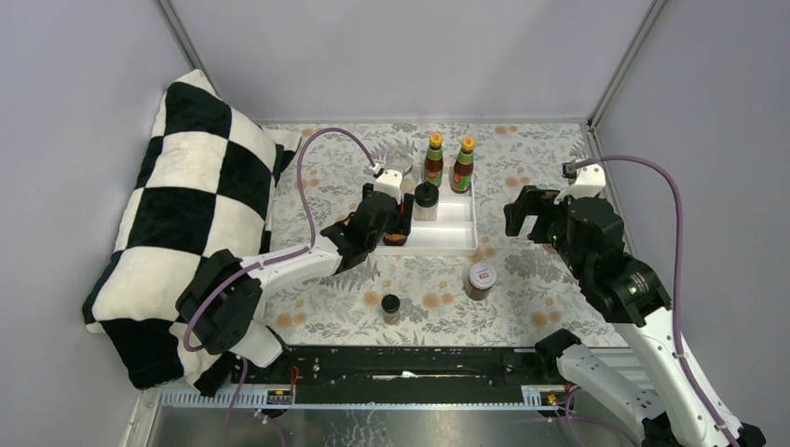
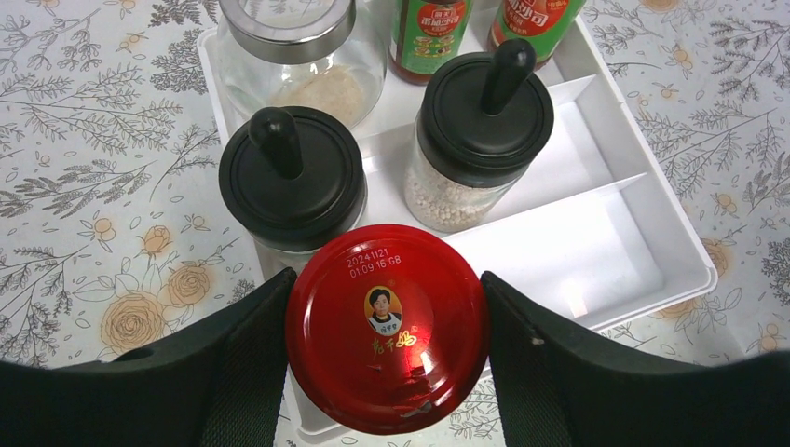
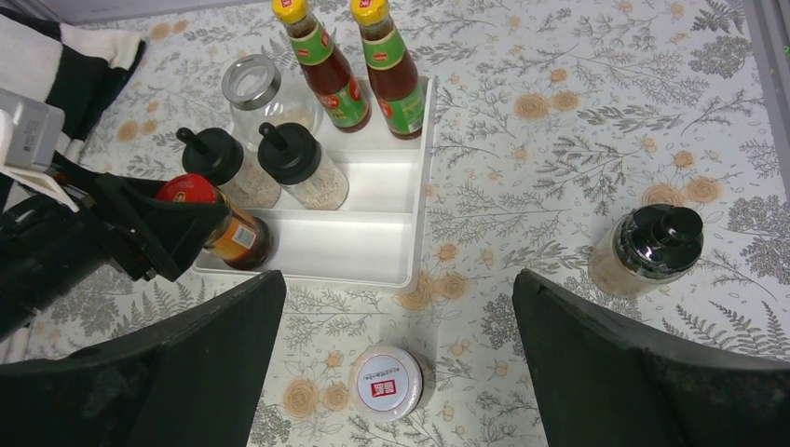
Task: Organize the condiment bottles
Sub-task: Place the bottle in the storage box, then pick up the bottle from the center of the board.
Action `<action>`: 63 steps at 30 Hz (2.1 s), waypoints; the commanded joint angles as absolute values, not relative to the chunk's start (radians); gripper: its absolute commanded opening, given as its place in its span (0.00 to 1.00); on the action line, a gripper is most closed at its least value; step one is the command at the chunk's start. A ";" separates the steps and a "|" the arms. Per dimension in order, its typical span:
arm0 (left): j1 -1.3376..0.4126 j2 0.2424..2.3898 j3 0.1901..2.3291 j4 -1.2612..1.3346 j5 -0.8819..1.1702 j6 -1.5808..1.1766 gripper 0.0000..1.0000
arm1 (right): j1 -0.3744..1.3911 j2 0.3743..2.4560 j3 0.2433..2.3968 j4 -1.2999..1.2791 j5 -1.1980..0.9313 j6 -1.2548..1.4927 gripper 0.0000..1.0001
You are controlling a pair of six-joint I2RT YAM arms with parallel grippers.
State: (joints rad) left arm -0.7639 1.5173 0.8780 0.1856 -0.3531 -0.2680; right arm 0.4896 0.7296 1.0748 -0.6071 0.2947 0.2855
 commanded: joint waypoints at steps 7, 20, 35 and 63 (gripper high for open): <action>-0.756 1.486 0.859 0.325 -0.411 -0.307 0.73 | 0.487 0.781 1.020 -0.558 0.352 0.301 1.00; -0.755 1.483 0.854 0.297 -0.428 -0.337 0.90 | 0.487 0.774 0.913 -0.503 0.463 0.350 1.00; -0.756 1.256 0.897 0.089 -0.426 -0.406 0.99 | 0.487 0.868 0.851 -0.564 0.738 0.491 1.00; -0.762 1.114 0.841 0.064 -0.359 -0.420 0.99 | 0.022 1.080 0.668 -0.260 0.453 0.479 1.00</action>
